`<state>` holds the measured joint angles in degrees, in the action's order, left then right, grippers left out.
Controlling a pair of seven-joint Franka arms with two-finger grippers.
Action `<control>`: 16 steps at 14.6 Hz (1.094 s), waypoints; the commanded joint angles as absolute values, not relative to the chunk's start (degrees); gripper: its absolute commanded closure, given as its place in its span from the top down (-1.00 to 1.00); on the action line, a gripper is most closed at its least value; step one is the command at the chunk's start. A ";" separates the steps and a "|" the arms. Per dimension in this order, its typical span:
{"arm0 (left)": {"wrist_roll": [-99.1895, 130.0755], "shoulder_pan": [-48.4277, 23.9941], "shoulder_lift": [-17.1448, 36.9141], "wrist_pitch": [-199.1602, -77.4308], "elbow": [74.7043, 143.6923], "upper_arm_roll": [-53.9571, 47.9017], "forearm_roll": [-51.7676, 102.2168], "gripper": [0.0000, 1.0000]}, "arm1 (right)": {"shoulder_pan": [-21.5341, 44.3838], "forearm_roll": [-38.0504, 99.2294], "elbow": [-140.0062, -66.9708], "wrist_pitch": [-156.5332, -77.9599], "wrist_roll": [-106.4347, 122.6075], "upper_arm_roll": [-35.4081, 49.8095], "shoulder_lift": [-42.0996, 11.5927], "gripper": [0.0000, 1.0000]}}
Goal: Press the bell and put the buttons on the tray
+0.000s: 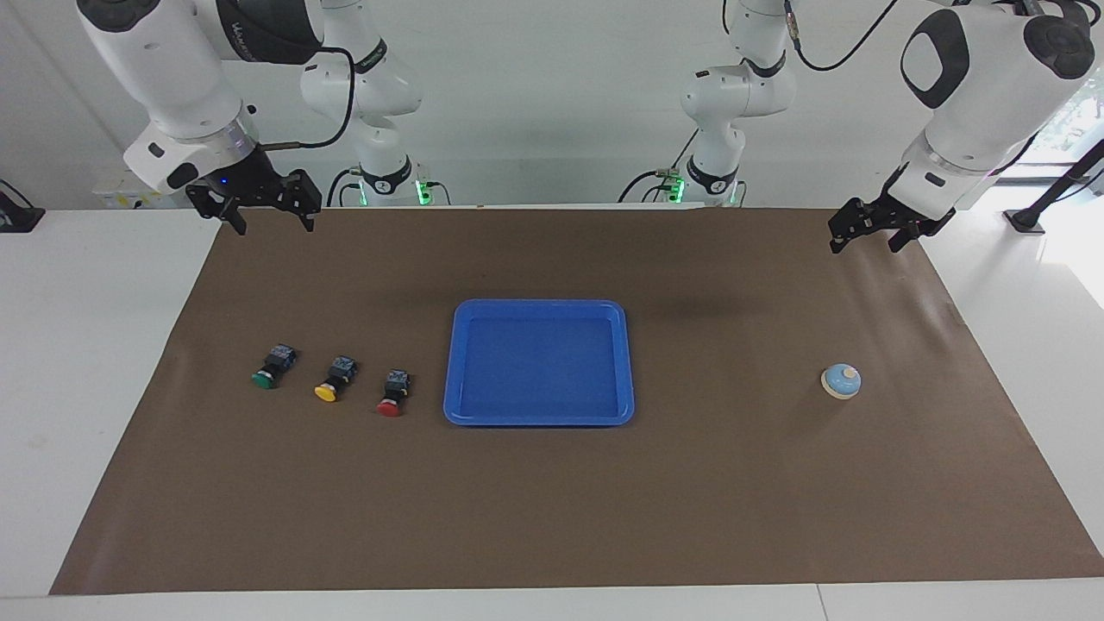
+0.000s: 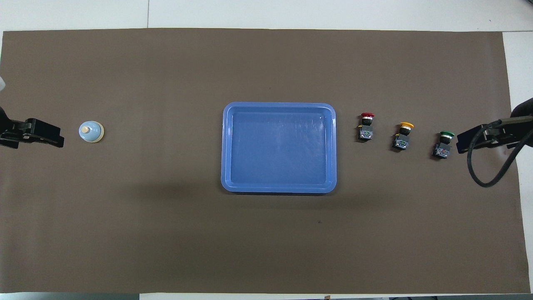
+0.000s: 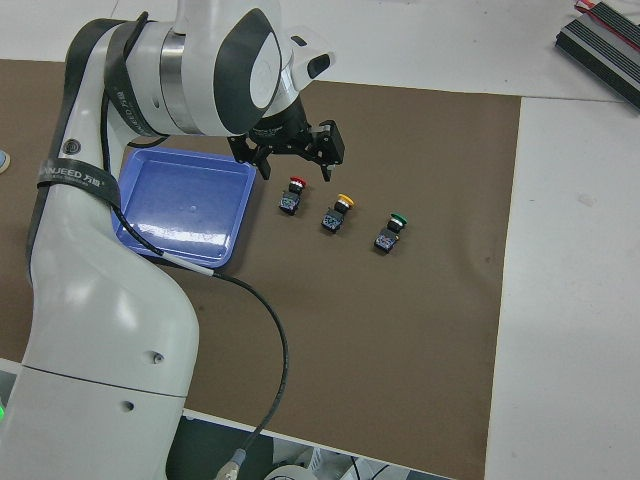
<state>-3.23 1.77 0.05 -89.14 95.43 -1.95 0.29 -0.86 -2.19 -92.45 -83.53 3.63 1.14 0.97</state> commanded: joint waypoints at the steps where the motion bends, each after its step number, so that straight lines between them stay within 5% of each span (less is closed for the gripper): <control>1: -2.72 1.67 -1.05 -89.47 96.06 -1.50 0.70 1.00 | -2.20 -1.41 -93.52 -83.14 4.83 2.11 2.11 1.00; 7: -2.03 1.41 -0.79 -93.69 96.15 -1.50 0.70 1.00 | -2.20 -1.41 -93.52 -83.14 4.83 2.11 2.11 1.00; 8: -2.02 1.58 -0.79 -95.52 96.33 -1.58 0.70 0.48 | -2.20 -1.41 -93.52 -83.14 4.83 2.11 2.11 1.00; 9: -2.02 1.93 -0.79 -97.45 96.94 -1.58 0.70 -0.46 | -2.20 -1.41 -93.52 -83.14 4.83 2.11 2.11 1.00; 10: -1.93 2.02 -1.05 -98.17 98.07 -1.50 0.62 -0.99 | -2.20 -1.41 -93.52 -83.14 4.83 2.11 2.11 1.00; 16: -2.63 3.52 5.17 -101.95 99.76 -1.32 0.62 -1.00 | -2.20 -1.41 -93.52 -83.14 4.83 2.11 2.11 1.00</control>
